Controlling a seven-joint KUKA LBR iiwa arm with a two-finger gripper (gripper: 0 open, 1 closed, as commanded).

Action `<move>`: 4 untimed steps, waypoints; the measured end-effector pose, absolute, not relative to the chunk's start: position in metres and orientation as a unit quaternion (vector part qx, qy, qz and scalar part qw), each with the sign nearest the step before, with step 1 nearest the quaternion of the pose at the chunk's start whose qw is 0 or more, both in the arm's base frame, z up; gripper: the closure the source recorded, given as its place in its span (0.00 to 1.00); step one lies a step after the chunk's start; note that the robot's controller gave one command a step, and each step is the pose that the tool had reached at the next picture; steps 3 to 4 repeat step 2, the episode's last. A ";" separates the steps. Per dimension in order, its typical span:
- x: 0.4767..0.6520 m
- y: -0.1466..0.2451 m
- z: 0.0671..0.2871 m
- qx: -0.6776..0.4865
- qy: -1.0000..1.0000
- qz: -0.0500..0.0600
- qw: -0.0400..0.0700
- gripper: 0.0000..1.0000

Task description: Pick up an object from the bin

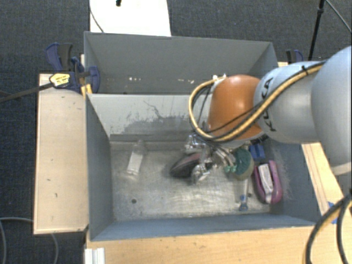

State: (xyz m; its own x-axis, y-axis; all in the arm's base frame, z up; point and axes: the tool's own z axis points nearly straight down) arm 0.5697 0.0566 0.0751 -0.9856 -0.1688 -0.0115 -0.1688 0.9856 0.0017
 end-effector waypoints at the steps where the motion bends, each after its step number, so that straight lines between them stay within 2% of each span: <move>1: 0.573 0.070 0.198 -0.090 0.996 0.000 0.005 1.00; 2: 0.583 0.024 0.254 -0.270 0.963 -0.001 0.004 1.00; 4: 0.583 0.024 0.254 -0.270 0.963 -0.001 0.004 1.00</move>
Offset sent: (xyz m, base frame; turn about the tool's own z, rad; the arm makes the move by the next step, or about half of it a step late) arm 0.0008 0.0127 0.1183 -0.0073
